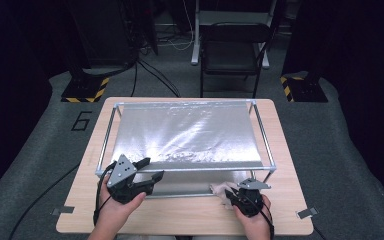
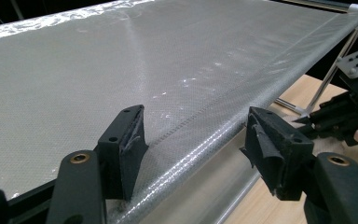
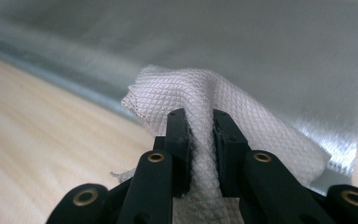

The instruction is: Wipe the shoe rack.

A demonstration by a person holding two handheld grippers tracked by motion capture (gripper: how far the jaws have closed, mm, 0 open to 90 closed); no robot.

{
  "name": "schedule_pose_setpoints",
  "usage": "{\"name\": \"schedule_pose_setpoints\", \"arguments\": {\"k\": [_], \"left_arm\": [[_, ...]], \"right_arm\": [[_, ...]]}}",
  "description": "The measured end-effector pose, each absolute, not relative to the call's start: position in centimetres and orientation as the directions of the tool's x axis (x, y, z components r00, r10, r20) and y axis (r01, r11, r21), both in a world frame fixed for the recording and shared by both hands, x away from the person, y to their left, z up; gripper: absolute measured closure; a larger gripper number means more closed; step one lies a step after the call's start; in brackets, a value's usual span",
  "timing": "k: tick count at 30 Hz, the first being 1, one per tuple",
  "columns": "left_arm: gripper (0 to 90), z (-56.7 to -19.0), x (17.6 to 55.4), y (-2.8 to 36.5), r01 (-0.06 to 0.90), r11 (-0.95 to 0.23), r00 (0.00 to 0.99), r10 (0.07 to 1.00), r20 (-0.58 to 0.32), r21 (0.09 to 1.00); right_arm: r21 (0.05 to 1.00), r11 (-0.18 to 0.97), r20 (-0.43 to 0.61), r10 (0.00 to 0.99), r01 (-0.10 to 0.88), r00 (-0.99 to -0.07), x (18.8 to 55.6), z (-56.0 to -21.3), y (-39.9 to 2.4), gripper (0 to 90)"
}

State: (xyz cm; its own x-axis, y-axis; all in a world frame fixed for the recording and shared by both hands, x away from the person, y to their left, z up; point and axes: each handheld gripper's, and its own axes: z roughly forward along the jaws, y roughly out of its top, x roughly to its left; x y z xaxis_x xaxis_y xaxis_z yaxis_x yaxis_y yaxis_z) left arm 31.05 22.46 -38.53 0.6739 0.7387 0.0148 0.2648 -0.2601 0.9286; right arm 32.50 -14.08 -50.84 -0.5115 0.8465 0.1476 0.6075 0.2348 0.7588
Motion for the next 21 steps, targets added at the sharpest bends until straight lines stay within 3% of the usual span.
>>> {"name": "schedule_pose_setpoints", "arguments": {"k": [12, 21], "left_arm": [[38.7, -38.5, 31.0, 22.6, 0.265, -0.260, 0.676, 0.736, 0.013, 0.928], [38.7, -38.5, 31.0, 22.6, 0.264, -0.261, 0.677, 0.736, 0.015, 0.929]], "right_arm": [[0.821, 0.186, 0.099, 0.885, 0.539, -0.456, 34.5, -49.0, -13.9, 79.4], [0.779, 0.220, 0.113, 0.872, 0.587, -0.476, 36.4, -51.2, -12.6, 77.0]]}}
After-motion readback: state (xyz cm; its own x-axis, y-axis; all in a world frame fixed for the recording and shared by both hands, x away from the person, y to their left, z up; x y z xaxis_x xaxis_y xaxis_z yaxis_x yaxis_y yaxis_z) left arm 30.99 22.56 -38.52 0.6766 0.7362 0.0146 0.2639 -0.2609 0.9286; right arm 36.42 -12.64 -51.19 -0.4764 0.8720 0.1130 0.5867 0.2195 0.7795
